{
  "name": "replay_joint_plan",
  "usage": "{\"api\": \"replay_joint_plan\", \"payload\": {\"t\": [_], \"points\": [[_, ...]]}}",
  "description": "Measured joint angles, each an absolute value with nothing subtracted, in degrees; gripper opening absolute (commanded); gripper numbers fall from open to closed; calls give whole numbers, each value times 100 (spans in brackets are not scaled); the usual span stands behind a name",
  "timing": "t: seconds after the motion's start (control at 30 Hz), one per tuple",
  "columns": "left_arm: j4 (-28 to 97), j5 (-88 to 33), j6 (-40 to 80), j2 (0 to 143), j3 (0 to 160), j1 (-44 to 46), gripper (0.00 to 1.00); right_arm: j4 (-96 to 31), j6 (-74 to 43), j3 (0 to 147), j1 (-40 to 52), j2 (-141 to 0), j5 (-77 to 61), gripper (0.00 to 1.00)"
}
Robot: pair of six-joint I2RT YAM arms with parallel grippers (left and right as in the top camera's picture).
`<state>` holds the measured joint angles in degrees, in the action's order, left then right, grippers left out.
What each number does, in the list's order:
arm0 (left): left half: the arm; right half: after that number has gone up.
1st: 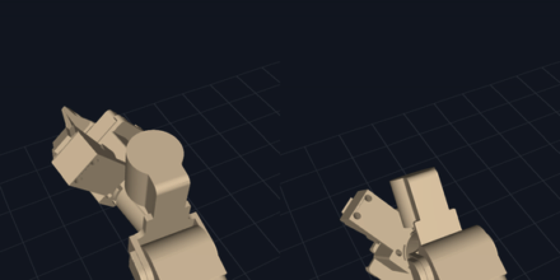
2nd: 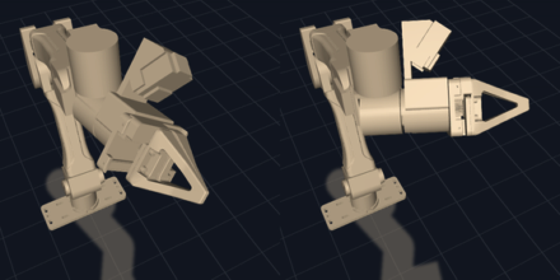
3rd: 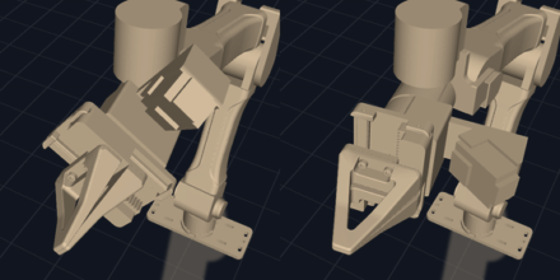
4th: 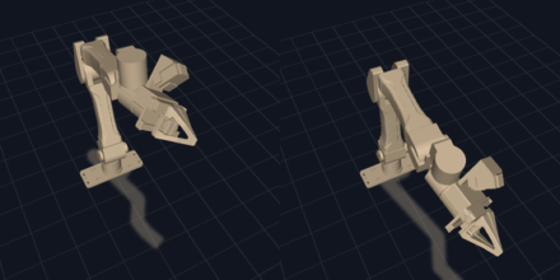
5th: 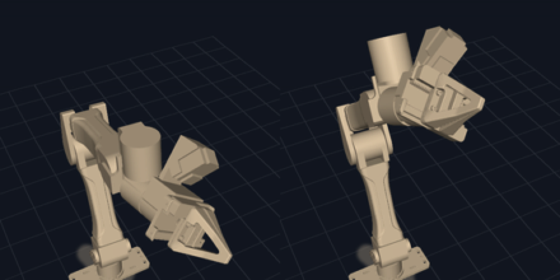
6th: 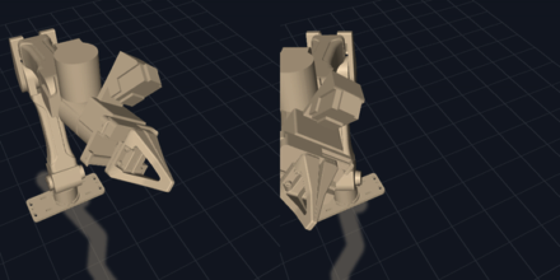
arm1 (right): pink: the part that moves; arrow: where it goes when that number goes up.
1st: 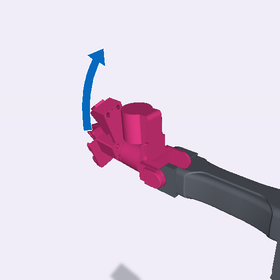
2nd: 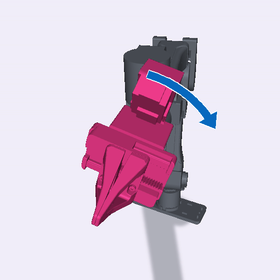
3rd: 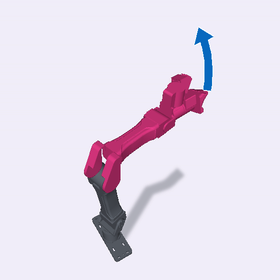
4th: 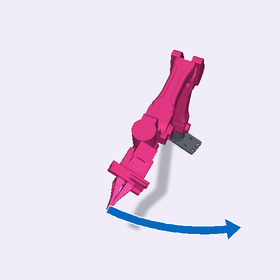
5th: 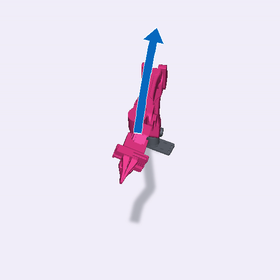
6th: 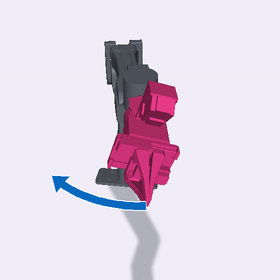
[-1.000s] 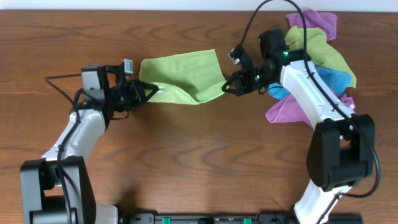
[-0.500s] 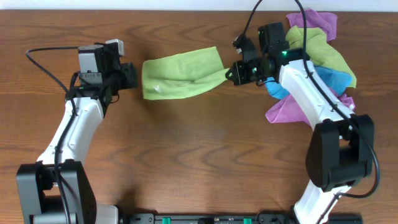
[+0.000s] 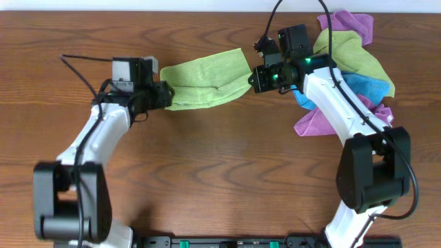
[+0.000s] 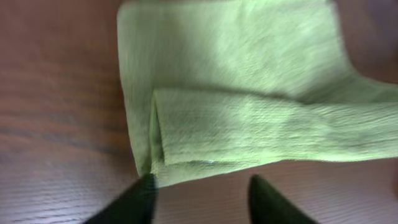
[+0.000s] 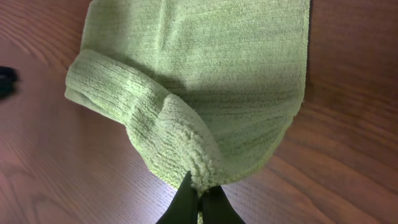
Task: Fold the cloth
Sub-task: 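Fold the near edge over toward the far edge with both grippers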
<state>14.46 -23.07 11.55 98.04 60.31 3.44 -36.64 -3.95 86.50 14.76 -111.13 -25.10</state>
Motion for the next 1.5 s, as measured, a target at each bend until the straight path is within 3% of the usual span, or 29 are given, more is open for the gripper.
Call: {"api": "replay_joint_plan", "payload": {"t": [0.03,0.23,0.57,1.07,1.37,1.5], "points": [[1404,-2338,1219,10009,6031,344,66,-3697,-395,8650,1476,-11113,-2499,2],[1131,-2412,1374,10652,6031,344,73,-3809,-395,8650,1476,-11113,-2491,1],[318,-2508,1656,10652,6036,344,75,-3911,-390,8650,1476,-11113,-2469,2],[366,-2978,2193,10700,6036,344,73,-3916,-388,8650,1476,-11113,-2414,1],[403,-3164,2357,10770,6036,344,57,-3913,-386,8652,1476,-11113,-2390,2],[395,-3197,2438,10770,6036,344,30,-3913,-388,8650,1476,-11113,-2386,2]]}}
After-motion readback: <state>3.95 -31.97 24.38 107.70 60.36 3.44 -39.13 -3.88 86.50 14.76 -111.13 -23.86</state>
